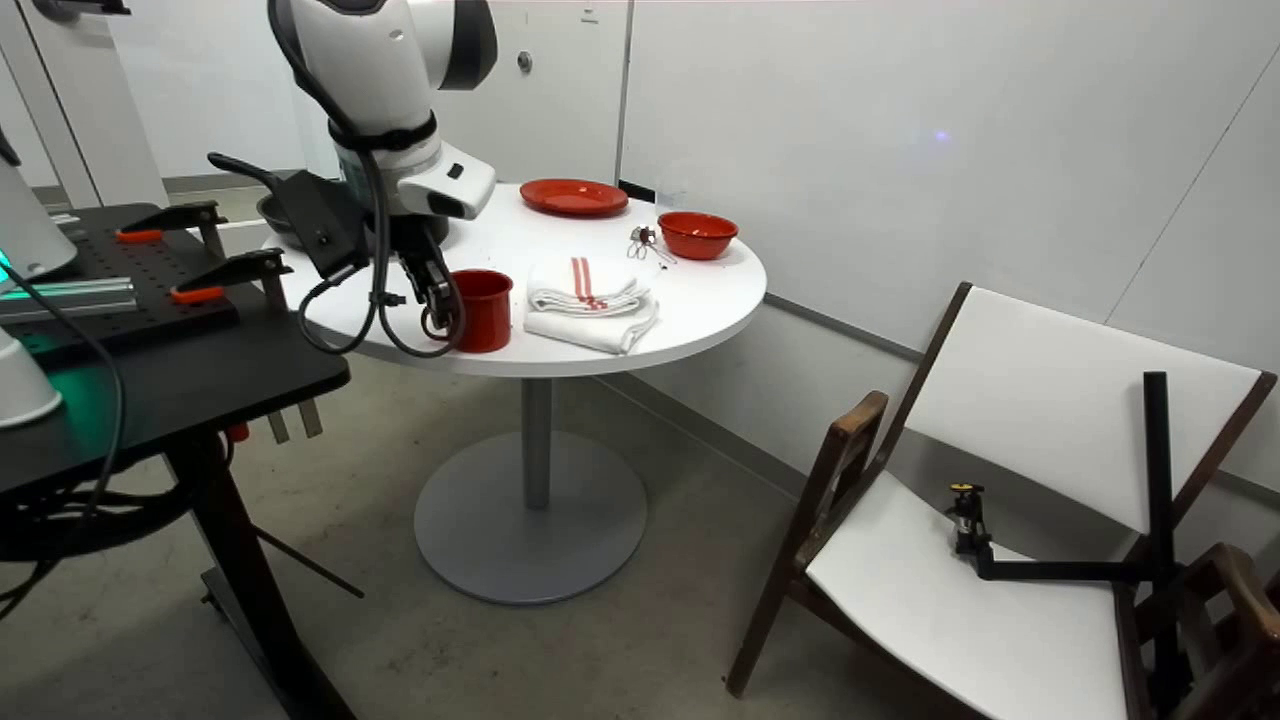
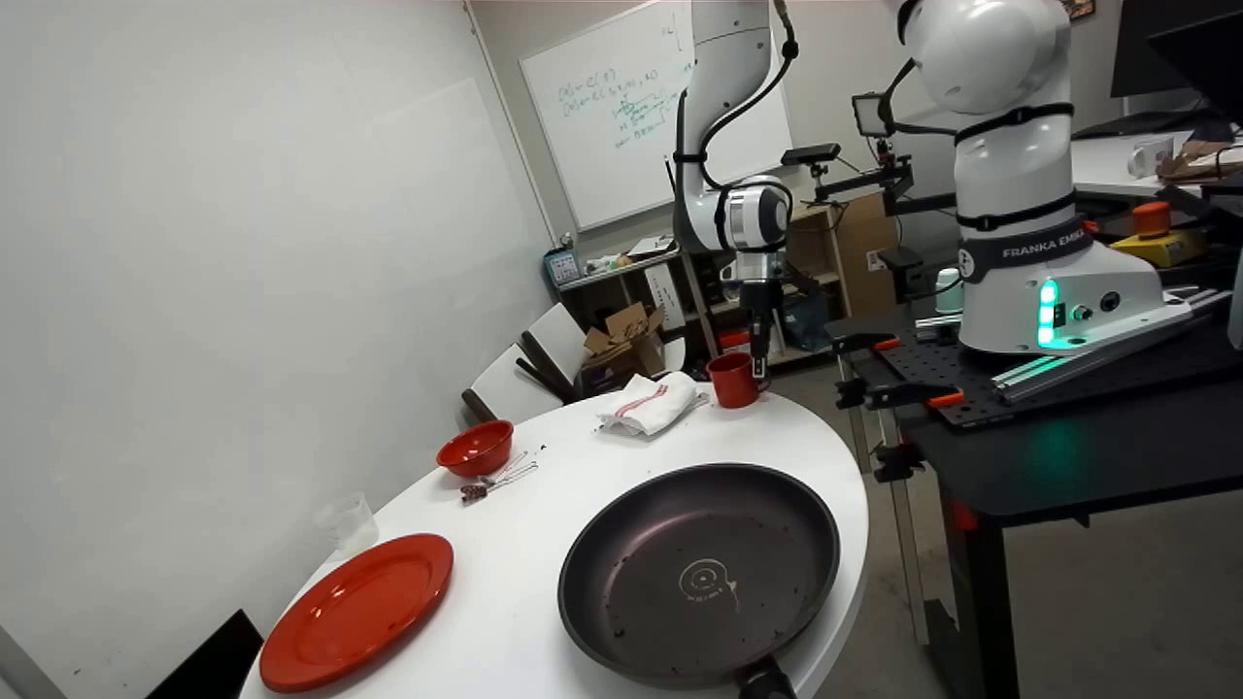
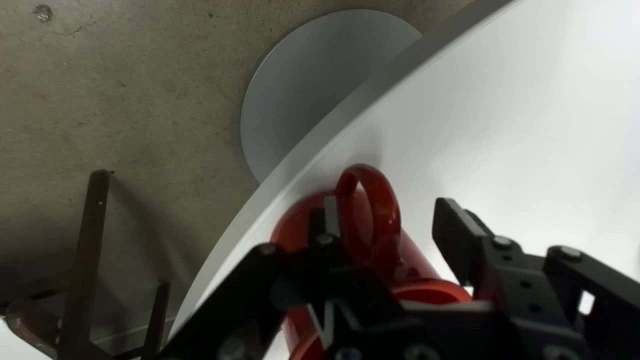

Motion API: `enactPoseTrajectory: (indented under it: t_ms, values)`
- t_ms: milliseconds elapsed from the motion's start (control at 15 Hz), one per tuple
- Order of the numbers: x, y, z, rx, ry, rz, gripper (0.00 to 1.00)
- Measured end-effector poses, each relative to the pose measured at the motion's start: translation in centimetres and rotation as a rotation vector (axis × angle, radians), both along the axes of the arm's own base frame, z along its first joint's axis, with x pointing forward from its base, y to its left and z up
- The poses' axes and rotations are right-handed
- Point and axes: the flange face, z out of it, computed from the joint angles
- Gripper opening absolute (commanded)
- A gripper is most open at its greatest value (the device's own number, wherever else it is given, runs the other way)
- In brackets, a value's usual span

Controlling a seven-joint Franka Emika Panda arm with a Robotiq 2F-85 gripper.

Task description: Move the cup at the edge of the table

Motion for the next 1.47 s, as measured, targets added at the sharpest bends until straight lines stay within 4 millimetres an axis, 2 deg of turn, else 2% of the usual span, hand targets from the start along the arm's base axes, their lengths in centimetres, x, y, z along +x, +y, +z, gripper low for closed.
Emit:
enactPoseTrajectory:
  t_ms: [133, 200, 933, 1467]
  values:
    - [0.0, 0.0, 0.0, 0.000, 0.000, 0.000, 0.99]
    - [0.0, 0.0, 0.0, -0.001, 0.000, 0.000, 1.00]
    - [-0.2, -0.3, 0.2, -0.027, 0.009, -0.005, 1.00]
    - [-1.6, -0.1, 1.8, -0.087, 0.029, -0.015, 1.00]
